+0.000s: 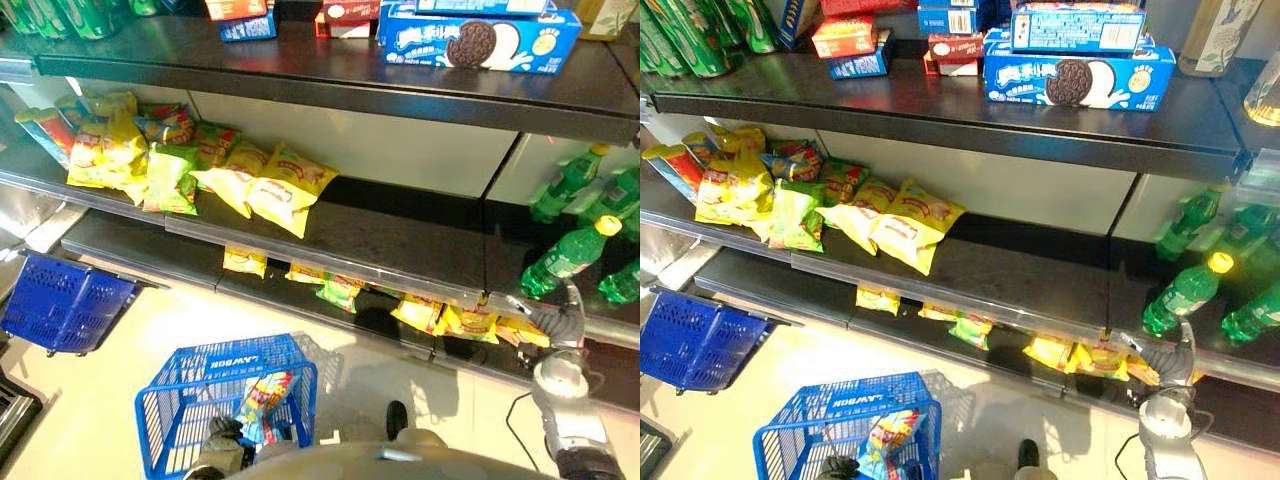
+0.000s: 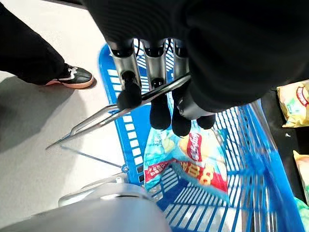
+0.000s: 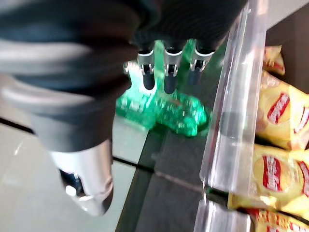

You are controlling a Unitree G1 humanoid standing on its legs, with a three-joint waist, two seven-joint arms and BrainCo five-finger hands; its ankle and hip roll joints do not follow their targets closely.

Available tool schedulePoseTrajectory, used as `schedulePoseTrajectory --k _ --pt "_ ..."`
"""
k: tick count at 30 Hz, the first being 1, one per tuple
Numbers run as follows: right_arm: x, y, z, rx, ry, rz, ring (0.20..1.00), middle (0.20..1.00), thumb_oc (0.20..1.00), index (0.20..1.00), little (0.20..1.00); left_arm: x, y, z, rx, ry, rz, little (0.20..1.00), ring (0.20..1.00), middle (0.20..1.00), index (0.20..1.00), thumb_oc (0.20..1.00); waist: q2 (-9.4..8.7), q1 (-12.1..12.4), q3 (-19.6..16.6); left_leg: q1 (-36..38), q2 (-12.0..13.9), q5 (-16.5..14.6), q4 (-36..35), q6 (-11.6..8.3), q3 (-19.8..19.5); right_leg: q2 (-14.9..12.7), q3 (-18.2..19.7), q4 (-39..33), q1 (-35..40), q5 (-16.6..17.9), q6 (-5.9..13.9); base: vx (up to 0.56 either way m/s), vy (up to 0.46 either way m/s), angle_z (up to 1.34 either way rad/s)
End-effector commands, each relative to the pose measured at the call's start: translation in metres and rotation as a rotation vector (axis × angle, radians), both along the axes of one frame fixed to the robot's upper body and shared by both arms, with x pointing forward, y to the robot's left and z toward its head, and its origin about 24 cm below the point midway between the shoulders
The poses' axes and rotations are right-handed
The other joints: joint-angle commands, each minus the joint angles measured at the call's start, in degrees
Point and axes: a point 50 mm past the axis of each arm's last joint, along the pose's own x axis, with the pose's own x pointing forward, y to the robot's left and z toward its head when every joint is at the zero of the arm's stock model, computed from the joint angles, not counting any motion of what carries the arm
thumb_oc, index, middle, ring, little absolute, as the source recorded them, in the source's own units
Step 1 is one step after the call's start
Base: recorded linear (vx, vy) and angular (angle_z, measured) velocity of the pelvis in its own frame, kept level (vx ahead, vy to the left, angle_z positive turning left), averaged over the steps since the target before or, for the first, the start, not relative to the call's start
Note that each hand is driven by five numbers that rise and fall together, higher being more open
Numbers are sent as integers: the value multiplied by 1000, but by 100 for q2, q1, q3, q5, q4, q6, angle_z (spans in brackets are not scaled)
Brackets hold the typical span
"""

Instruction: Pick up the snacks into the basket

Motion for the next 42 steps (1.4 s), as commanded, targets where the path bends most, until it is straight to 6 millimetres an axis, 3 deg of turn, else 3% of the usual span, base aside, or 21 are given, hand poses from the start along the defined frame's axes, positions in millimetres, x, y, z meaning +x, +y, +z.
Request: schedulePoseTrajectory --k 1,9,15,22,31,42 --pt "17 -21 61 -88 -279 -66 1000 1000 1000 1000 1000 23 -21 2 13 -14 -142 200 200 200 200 200 -128 -6 186 -169 -230 -31 43 112 -200 -387 -214 71 -24 -205 472 0 0 0" --pt "13 -49 66 -80 -245 -123 1000 1000 1000 1000 1000 21 -23 1 -4 2 -150 200 200 200 200 200 -56 -37 215 -171 -261 -55 43 108 -144 -437 -207 69 -8 -197 484 0 0 0" --pt "2 -54 56 -68 -197 -153 1000 1000 1000 1000 1000 17 -24 -1 -20 20 -152 200 200 200 200 200 -34 -114 268 -114 -265 -116 43 140 -79 -430 -140 69 -5 -195 486 0 0 0" --pt "13 -51 57 -62 -206 -131 1000 1000 1000 1000 1000 19 -26 0 -20 14 -206 200 200 200 200 200 -1 -140 265 -18 -287 -209 43 206 21 -424 7 69 -50 -187 512 -7 6 -5" --pt "57 -56 74 -71 -205 -90 1000 1000 1000 1000 1000 23 -27 1 -13 -3 -261 200 200 200 200 200 93 15 463 -197 -350 -158 43 242 22 -488 55 69 -293 -45 545 -61 9 -6" --pt "114 -49 119 -95 -239 -3 1000 1000 1000 1000 1000 32 -32 4 -13 -46 -300 200 200 200 200 200 278 267 811 -641 -439 20 43 239 -21 -570 54 69 -739 158 579 -46 13 0"
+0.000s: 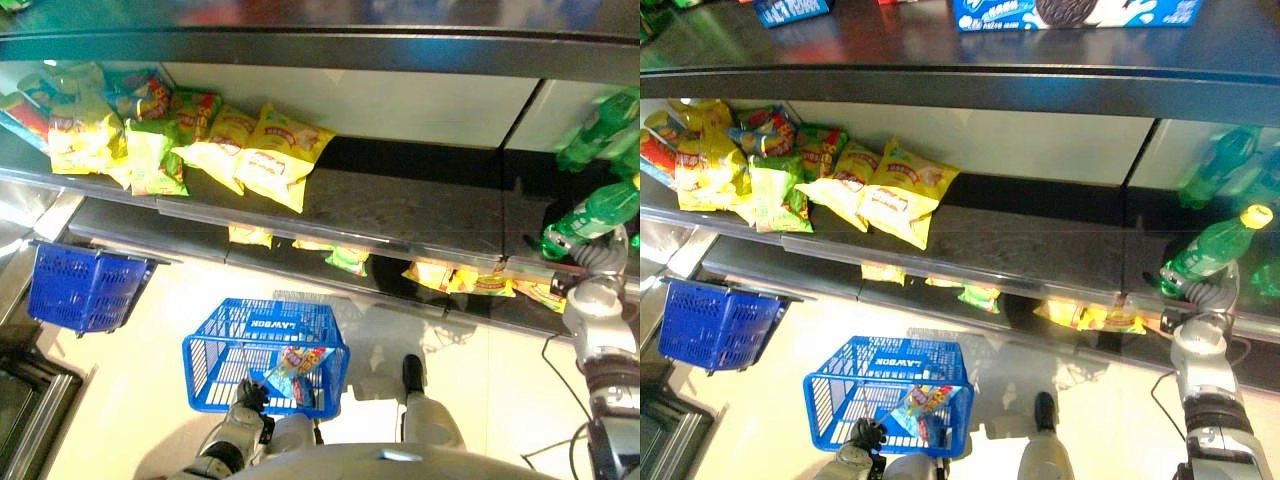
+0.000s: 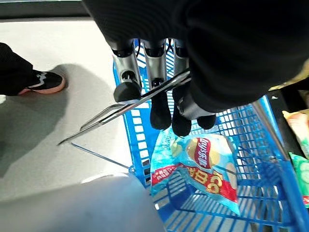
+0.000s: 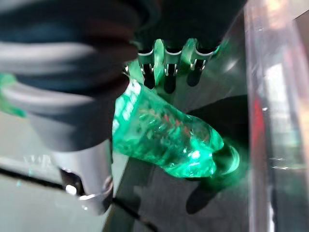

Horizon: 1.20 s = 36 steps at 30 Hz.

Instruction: Pick up the snacks into the basket

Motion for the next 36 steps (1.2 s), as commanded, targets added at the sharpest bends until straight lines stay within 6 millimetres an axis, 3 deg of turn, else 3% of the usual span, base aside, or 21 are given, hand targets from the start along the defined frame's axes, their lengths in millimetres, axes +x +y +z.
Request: schedulePoseTrajectory --k 1,7,15,16,17,19,25,28,36 --pt "29 3 53 -60 -138 55 1000 1000 1000 1000 1000 -11 -4 -6 50 65 -92 200 200 200 200 200 -179 257 26 -414 -203 0 14 77 -208 -387 -158 64 -403 -5 502 0 0 0" --pt "48 14 70 -65 -155 98 1000 1000 1000 1000 1000 -7 -7 -5 44 44 -95 200 200 200 200 200 -90 350 169 -609 -270 56 14 82 -248 -437 -155 64 -583 49 508 0 0 0" --pt "67 41 72 80 -257 153 1000 1000 1000 1000 1000 -3 -13 -2 23 4 -83 200 200 200 200 200 141 488 336 -888 -371 122 14 86 -282 -525 -142 64 -836 84 521 1 2 0" --pt "67 41 71 81 -257 153 570 570 570 570 570 -3 -13 -2 24 4 -83 200 200 200 200 200 137 490 328 -897 -373 123 14 87 -281 -527 -141 64 -846 86 522 -11 49 -2" --pt "71 49 77 112 -310 155 200 200 200 200 200 1 -15 0 16 -25 -74 200 200 200 200 200 264 544 390 -1004 -421 140 14 92 -300 -586 -131 64 -938 108 531 -13 58 -1" --pt "75 59 72 123 -309 171 200 200 200 200 200 1 -18 0 3 -31 -67 200 200 200 200 200 359 597 396 -1104 -464 160 14 97 -292 -623 -123 64 -1032 131 549 -9 60 -3" --pt "76 81 55 125 -274 241 200 200 200 200 200 6 -21 2 8 -48 -74 200 200 200 200 200 387 591 409 -1206 -490 166 14 104 -305 -634 -116 64 -1142 153 558 0 7 -1" --pt "65 98 30 152 -247 310 200 200 200 200 200 11 -20 4 25 -60 -81 200 200 200 200 200 320 505 402 -1167 -514 138 14 117 -302 -651 -109 64 -1091 147 561 0 0 0" --pt "45 97 6 207 -232 303 200 200 200 200 200 8 -15 3 35 -48 -52 200 200 200 200 200 222 416 376 -1058 -529 106 14 122 -327 -674 -131 64 -963 115 568 0 0 0"
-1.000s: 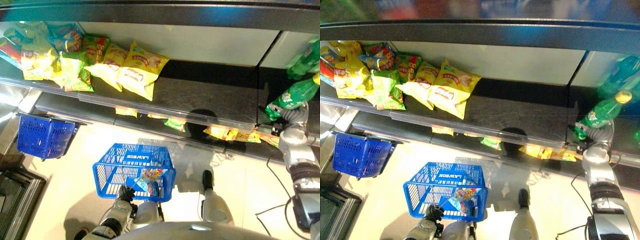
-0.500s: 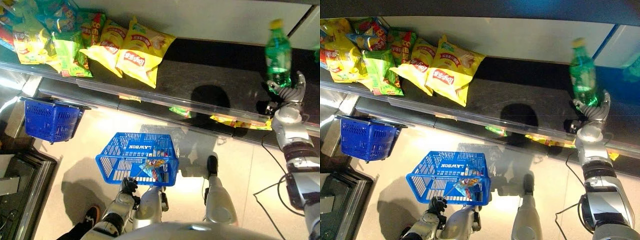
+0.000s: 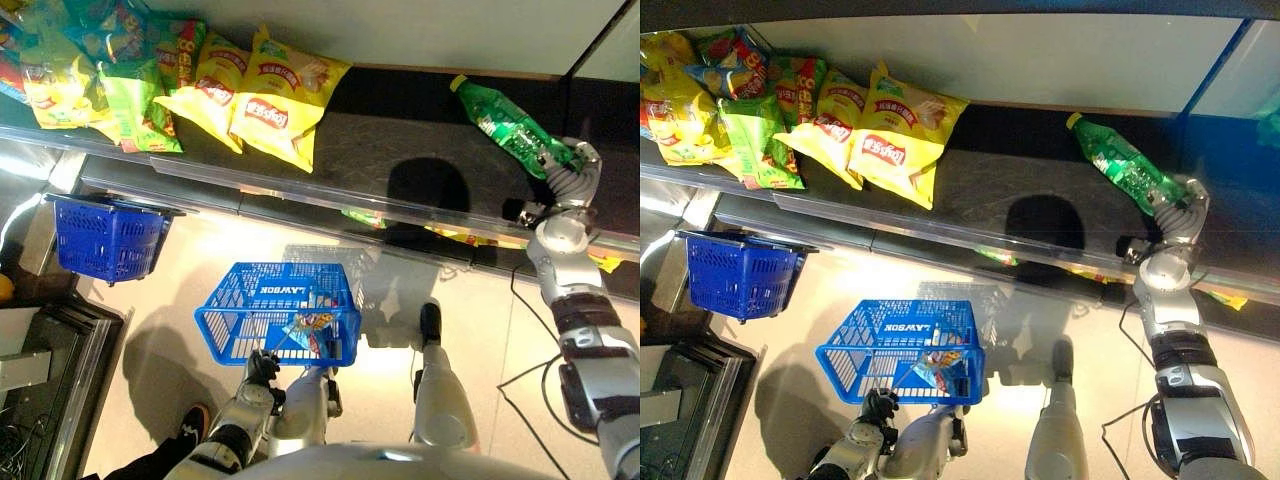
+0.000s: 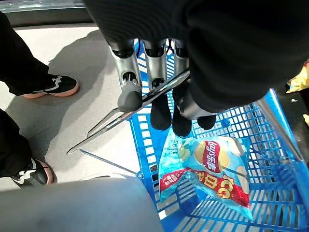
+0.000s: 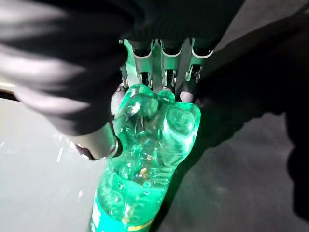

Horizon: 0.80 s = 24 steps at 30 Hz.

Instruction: Pick up the snacks into the basket

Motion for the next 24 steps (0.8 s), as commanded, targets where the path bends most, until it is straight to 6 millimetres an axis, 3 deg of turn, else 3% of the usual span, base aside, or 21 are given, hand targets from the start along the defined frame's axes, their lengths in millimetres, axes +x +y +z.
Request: schedulePoseTrajectory --k 1,10,18,19,20,21,24 --pt "-5 26 -40 81 106 117 200 200 200 200 200 -19 5 -10 90 96 -52 200 200 200 200 200 -156 163 -121 -399 -319 14 13 6 -319 -490 -234 34 -260 -39 495 0 0 0" --pt "-21 15 -40 27 101 99 200 200 200 200 200 -20 15 -11 105 111 -33 200 200 200 200 200 -331 90 -157 -342 -285 6 13 18 -341 -460 -254 34 -208 -27 485 -7 -6 0" --pt "-26 12 -27 -61 76 109 200 200 200 200 200 -22 26 -11 136 134 -20 200 200 200 200 200 -565 87 -245 -216 -257 -32 13 42 -353 -407 -263 34 -99 -46 465 0 -4 0" --pt "-25 12 -26 -80 81 113 555 555 555 555 555 -22 29 -11 140 140 -12 200 200 200 200 200 -621 101 -269 -194 -254 -41 13 45 -359 -406 -272 34 -69 -52 465 0 0 0" --pt "-25 12 -24 -100 85 117 555 555 555 555 555 -22 31 -11 143 142 -6 200 200 200 200 200 -648 104 -274 -176 -253 -51 13 49 -358 -404 -267 34 -53 -54 462 0 0 0" --pt "-25 12 -24 -100 84 117 1000 1000 1000 1000 1000 -22 31 -11 143 142 -6 200 200 200 200 200 -648 103 -273 -175 -253 -51 13 49 -358 -405 -267 34 -52 -54 463 0 0 0" --pt "-23 8 -7 -358 147 103 1000 1000 1000 1000 1000 -23 38 -10 171 147 2 200 200 200 200 200 -759 128 -294 -154 -262 -64 13 61 -378 -407 -290 34 -32 -42 475 0 0 0"
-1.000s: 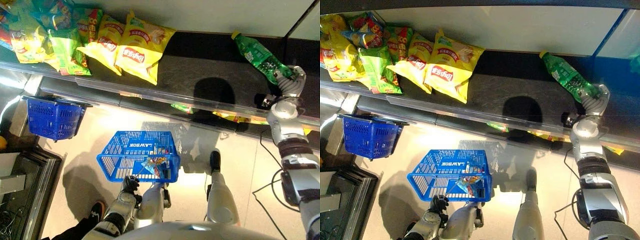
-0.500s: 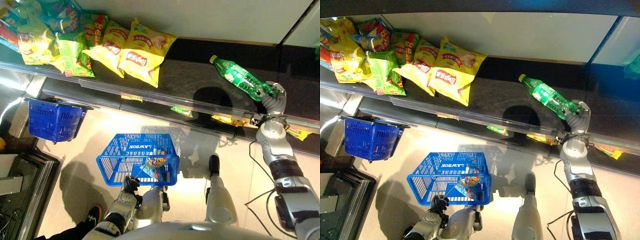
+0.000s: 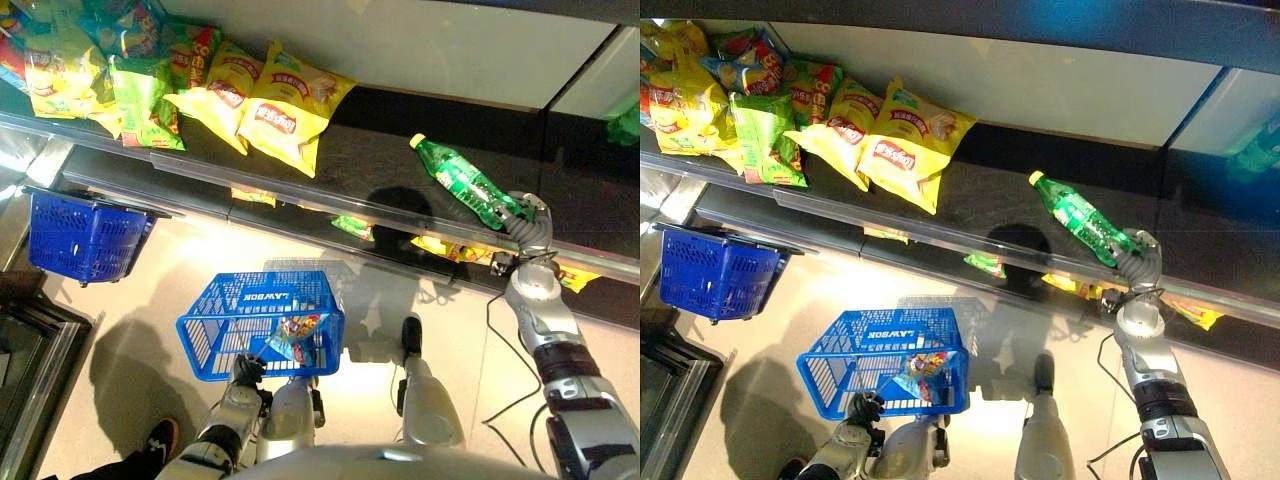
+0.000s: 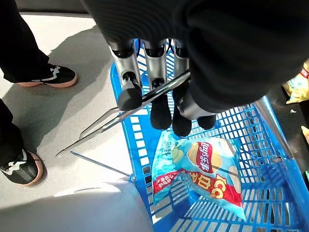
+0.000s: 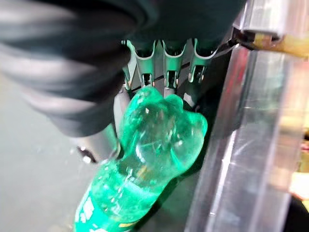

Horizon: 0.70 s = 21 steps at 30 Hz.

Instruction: Pick up the snacks into the basket

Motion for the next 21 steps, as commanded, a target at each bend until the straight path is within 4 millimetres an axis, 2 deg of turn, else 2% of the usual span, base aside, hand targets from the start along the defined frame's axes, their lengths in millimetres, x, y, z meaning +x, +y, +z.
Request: schedulePoseTrajectory --k 1,3,4,5,6,11,14,21 --pt "2 -10 45 -299 -76 14 1000 1000 1000 1000 1000 -18 10 -9 115 126 -75 200 200 200 200 200 -150 110 -251 -406 -247 -84 15 57 -335 -389 -257 39 -308 -57 468 0 0 0" --pt "8 -15 64 -485 -22 31 1000 1000 1000 1000 1000 -17 16 -8 131 132 -82 200 200 200 200 200 -219 137 -268 -405 -245 -89 15 61 -338 -384 -253 39 -309 -52 475 18 3 5" --pt "16 -14 80 -581 -18 32 1000 1000 1000 1000 1000 -18 18 -8 138 144 -90 200 200 200 200 200 -267 173 -296 -395 -247 -97 15 66 -337 -389 -259 39 -300 -40 478 25 11 6" --pt "17 -14 81 -582 -19 33 1000 1000 1000 1000 1000 -18 18 -8 137 143 -88 200 200 200 200 200 -266 165 -290 -394 -247 -98 15 67 -334 -389 -257 39 -301 -40 478 26 15 4" --pt "23 -11 92 -652 -16 41 1000 1000 1000 1000 1000 -17 18 -8 139 144 -99 200 200 200 200 200 -293 184 -292 -385 -240 -102 15 68 -336 -396 -266 39 -291 -31 479 0 0 0" --pt "46 0 118 -721 -22 59 1000 1000 1000 1000 1000 -18 21 -8 152 160 -121 200 200 200 200 200 -445 311 -289 -378 -246 -97 15 81 -364 -386 -273 39 -265 -17 477 0 0 0" --pt "57 -1 130 -742 -1 48 1000 1000 1000 1000 1000 -18 24 -7 147 156 -115 200 200 200 200 200 -530 411 -288 -402 -241 -85 15 80 -413 -384 -313 39 -241 -18 478 15 12 4" --pt "76 2 146 -713 26 22 1000 1000 1000 1000 1000 -19 27 -7 131 152 -78 200 200 200 200 200 -670 593 -190 -477 -274 -49 15 96 -581 -391 -444 39 -169 -28 472 7 12 10"
